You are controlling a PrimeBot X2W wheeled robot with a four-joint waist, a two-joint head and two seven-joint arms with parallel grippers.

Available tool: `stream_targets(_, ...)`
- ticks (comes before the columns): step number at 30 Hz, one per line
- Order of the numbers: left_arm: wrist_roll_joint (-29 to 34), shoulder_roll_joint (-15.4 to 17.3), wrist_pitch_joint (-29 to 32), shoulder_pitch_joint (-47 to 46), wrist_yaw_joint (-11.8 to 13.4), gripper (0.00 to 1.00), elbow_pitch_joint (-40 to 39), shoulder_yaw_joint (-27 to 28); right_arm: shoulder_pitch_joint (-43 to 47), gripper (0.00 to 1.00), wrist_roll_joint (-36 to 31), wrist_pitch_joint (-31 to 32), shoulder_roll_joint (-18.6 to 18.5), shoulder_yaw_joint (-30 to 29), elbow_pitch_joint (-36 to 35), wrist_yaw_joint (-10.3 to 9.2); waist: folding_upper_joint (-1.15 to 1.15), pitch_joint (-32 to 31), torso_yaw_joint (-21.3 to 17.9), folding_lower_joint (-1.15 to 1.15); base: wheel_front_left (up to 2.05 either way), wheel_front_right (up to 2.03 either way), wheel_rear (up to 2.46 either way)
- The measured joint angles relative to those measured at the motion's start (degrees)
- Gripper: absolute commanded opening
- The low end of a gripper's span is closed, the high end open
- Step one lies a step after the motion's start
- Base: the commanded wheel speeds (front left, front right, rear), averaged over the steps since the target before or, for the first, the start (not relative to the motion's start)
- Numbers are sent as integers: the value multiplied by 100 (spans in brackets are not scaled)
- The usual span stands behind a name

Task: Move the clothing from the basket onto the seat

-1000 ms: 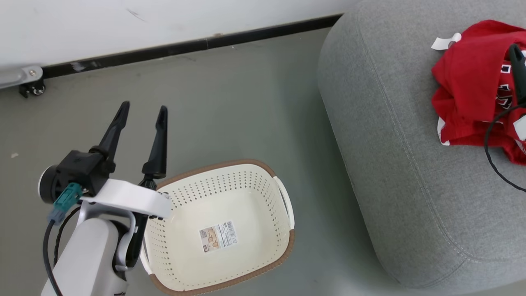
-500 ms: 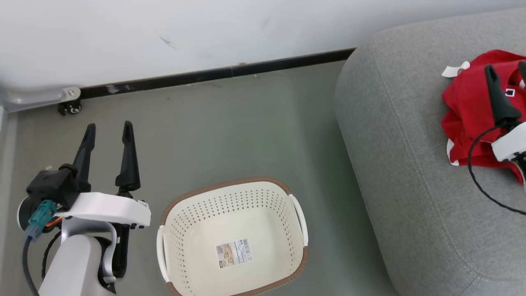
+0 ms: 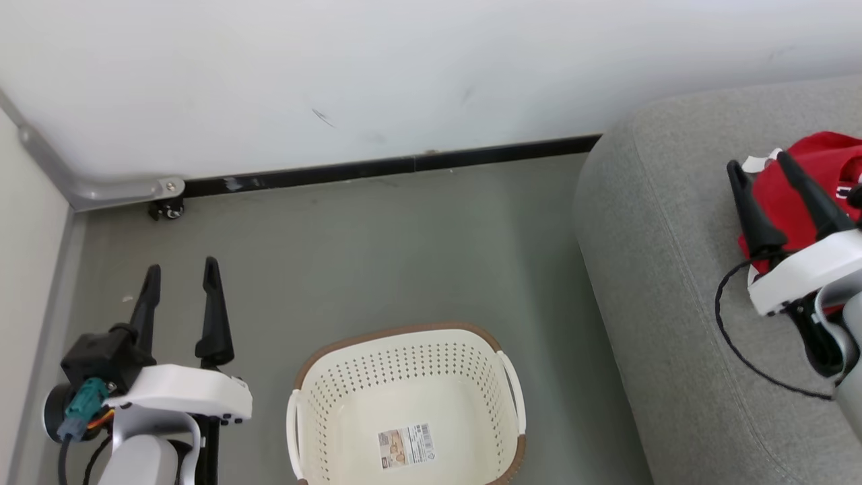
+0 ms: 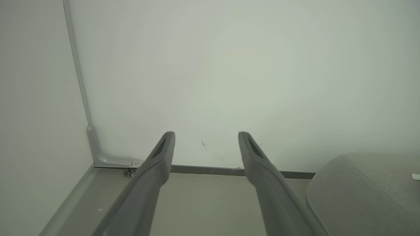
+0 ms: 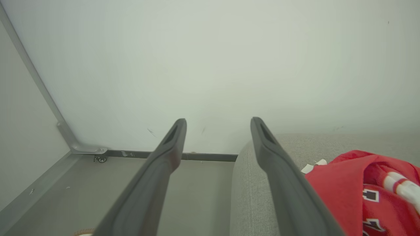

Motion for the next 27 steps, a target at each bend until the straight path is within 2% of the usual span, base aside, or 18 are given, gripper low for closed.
stream_targets(19, 250, -334, 0, 529, -1, 100, 266, -83, 1294, 100, -299, -66, 734, -276, -310, 0, 0, -597, 291, 0, 0, 0, 0)
stream_targets(27, 311, -359, 0, 595, -8, 100, 292, -88, 1683, 100, -542, -81, 945, -504, -552, 0, 0, -745, 308, 0, 0, 0, 0)
